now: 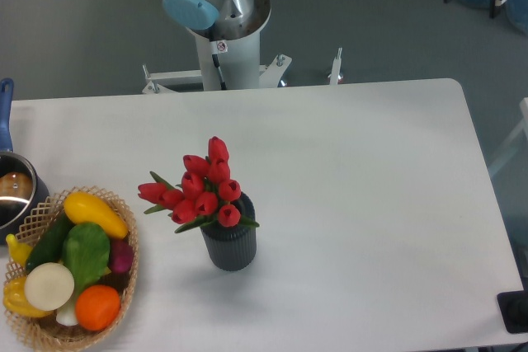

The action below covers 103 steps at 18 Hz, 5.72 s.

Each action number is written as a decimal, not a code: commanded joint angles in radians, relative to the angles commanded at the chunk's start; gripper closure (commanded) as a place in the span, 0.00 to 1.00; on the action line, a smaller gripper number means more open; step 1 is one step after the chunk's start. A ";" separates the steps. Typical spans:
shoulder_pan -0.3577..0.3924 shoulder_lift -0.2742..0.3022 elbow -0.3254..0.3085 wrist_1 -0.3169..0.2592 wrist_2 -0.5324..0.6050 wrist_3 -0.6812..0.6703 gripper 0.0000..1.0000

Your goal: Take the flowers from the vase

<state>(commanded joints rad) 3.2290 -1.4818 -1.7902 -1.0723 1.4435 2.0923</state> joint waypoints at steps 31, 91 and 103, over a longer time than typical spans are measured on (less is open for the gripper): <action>-0.066 0.011 -0.074 0.002 0.000 -0.107 0.00; -0.541 -0.216 -0.163 0.002 -0.816 -0.411 0.00; -0.541 -0.252 -0.167 0.002 -0.948 -0.494 0.00</action>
<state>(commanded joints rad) 2.6875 -1.7334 -1.9574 -1.0707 0.4955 1.5984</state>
